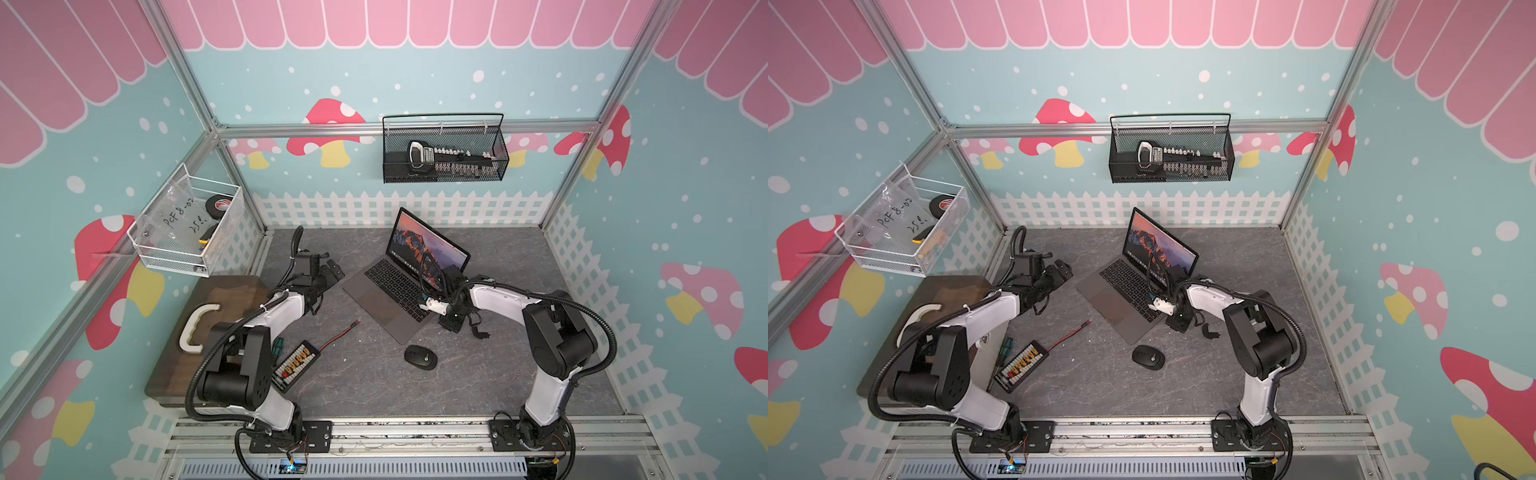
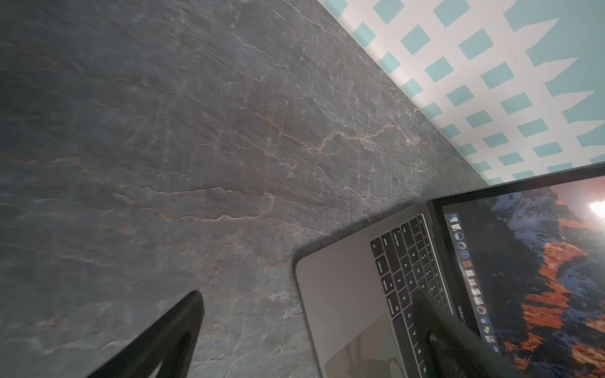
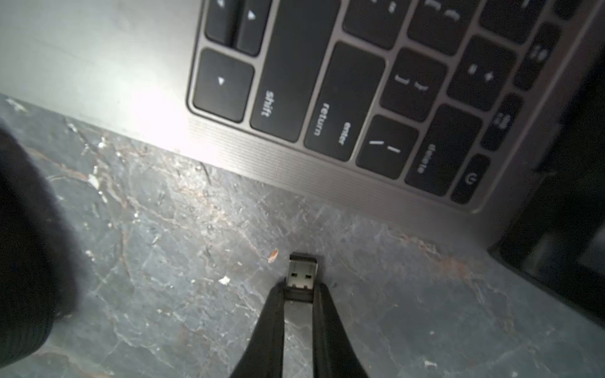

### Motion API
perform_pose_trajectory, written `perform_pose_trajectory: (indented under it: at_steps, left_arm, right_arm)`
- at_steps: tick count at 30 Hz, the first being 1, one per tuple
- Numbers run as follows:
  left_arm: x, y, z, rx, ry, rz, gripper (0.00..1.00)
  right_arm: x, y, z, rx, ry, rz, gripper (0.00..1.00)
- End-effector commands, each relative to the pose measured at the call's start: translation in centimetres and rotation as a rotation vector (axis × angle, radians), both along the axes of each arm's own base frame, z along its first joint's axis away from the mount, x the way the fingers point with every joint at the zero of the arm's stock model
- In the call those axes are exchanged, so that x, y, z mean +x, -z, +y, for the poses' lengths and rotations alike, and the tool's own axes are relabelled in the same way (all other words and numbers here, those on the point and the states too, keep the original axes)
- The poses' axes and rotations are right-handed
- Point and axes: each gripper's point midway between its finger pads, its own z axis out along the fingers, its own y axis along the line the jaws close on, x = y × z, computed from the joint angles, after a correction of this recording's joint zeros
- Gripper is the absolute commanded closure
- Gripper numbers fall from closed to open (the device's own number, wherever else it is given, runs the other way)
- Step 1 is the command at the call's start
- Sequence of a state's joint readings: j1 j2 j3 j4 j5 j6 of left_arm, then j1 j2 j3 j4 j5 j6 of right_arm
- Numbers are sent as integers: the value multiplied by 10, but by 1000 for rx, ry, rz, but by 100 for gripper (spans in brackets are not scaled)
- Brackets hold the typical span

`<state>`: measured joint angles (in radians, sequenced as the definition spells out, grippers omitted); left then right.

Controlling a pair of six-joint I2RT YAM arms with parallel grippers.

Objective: Insert the wireless mouse receiver into the laptop
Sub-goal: Pick up the USB plug at the center of the board, then insert the USB plug into the USB port.

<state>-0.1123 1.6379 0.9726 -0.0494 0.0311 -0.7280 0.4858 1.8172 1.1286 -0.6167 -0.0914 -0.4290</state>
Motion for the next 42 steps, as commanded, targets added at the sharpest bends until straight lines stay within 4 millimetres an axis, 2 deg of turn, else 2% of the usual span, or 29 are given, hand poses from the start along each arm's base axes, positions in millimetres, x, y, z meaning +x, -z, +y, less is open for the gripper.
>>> perform_pose_trajectory:
  at_steps: [1,5,10,14,20,26,34,42]
  left_arm:
    - [31,-17,-29,-56,61,-43,1]
    - [65,-6,-45,20,110,17,1]
    - [104,16,-48,64,112,75,1]
    - [118,33,-59,43,148,124,0]
    - [119,63,-58,51,123,201,1]
    - [111,93,-68,19,161,293,1]
    - [93,112,-78,11,174,344,1]
    - [84,124,-77,7,171,373,1]
  right_arm:
    - [0,-8,0,55,44,-13,85]
    - [6,-9,-3,59,91,-33,85]
    - [16,-4,-3,49,112,-56,85]
    - [21,-2,0,49,111,-59,85]
    - [26,-4,8,83,99,-67,84]
    - [30,-3,10,74,97,-80,85]
    - [33,-5,15,96,104,-89,85]
    - [34,-2,17,88,104,-86,84]
